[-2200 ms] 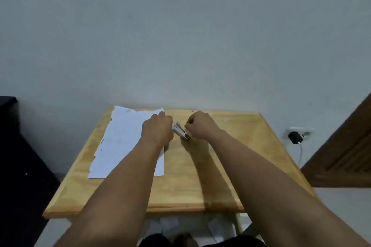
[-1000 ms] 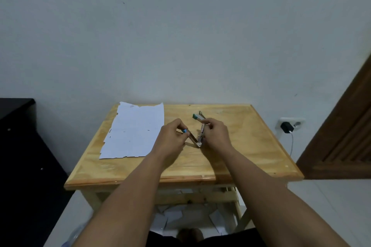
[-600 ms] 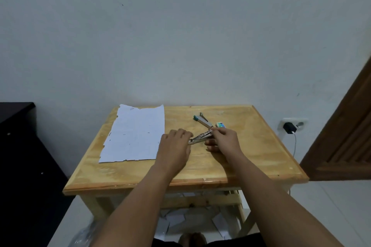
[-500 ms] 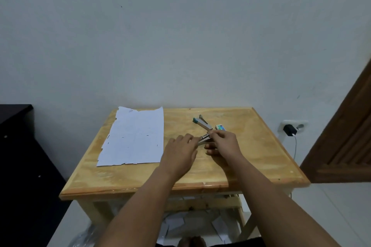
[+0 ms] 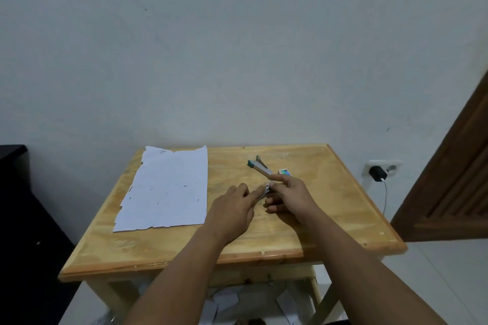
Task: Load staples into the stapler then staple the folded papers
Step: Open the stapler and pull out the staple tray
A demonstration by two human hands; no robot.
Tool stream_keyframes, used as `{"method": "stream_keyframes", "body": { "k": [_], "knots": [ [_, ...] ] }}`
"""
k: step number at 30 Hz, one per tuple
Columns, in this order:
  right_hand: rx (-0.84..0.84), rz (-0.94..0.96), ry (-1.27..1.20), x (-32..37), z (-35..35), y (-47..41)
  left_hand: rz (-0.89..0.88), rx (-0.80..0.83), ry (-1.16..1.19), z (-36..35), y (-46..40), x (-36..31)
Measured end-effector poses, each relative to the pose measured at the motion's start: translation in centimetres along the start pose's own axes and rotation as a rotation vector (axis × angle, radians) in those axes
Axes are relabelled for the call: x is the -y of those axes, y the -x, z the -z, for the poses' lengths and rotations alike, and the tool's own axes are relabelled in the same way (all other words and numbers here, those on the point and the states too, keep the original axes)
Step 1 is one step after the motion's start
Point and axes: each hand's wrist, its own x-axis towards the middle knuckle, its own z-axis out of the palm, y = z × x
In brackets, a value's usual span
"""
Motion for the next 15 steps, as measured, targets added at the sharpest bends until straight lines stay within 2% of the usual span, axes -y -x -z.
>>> {"method": "stream_keyframes", "body": {
  "k": [8, 15],
  "knots": [
    [0.035, -0.062, 0.015, -0.13, 0.49, -0.85, -0.005, 0.077, 0.005, -0.05, -0.56, 0.07],
    [0.040, -0.063, 0.023, -0.41, 0.41, -0.98, 0.022, 0.028, 0.067, -0.44, -0.41, 0.21]
  ]
}}
